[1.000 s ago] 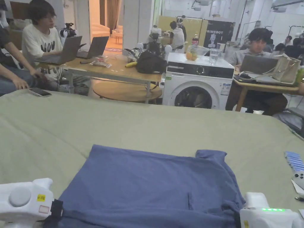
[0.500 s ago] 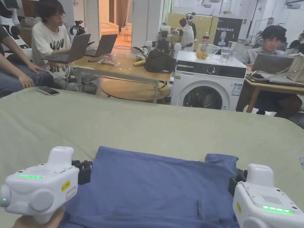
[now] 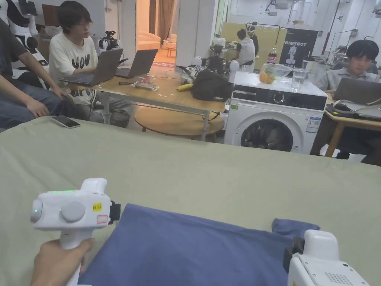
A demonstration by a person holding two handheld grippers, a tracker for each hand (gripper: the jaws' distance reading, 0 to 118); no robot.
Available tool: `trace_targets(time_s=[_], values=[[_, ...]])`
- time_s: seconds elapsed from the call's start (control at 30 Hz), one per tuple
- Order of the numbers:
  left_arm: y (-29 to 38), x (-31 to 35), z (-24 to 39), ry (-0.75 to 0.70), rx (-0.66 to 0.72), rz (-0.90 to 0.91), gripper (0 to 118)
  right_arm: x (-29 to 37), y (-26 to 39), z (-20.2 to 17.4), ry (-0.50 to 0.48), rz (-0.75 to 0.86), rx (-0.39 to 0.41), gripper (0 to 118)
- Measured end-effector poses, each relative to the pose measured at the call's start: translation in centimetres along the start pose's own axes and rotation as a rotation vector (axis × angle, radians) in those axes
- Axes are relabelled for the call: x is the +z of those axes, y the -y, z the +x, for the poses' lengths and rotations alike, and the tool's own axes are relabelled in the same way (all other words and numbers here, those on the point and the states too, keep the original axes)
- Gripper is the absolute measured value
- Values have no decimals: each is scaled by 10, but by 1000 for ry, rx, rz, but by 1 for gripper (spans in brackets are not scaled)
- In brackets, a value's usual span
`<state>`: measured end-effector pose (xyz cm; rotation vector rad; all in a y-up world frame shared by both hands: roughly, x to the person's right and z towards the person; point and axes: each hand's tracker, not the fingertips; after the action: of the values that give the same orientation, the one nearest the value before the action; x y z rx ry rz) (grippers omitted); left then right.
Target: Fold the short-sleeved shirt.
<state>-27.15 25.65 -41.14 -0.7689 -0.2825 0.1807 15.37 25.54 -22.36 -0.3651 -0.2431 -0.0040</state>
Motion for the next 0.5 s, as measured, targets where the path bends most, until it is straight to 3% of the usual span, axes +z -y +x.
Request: trace_targets(time_s=[0.17,0.2,0.23,0.33,0.5], values=[[-52,-66,-22,0,37,-132,0,-23,2,5,2,-53,12,0],[-58,-79,-25,18,49,-163,9,-28,3,6,5,-64,12,0],[-63,-88,-26,7,52,-174,26,-32,4,7,6,-73,15,0],[-72,-121,-26,-2,58,-203,52,-39,7,12,16,-100,22,0],[-59,-168,-14,-85,-70,-380,60,-47,13,23,38,-138,34,0]])
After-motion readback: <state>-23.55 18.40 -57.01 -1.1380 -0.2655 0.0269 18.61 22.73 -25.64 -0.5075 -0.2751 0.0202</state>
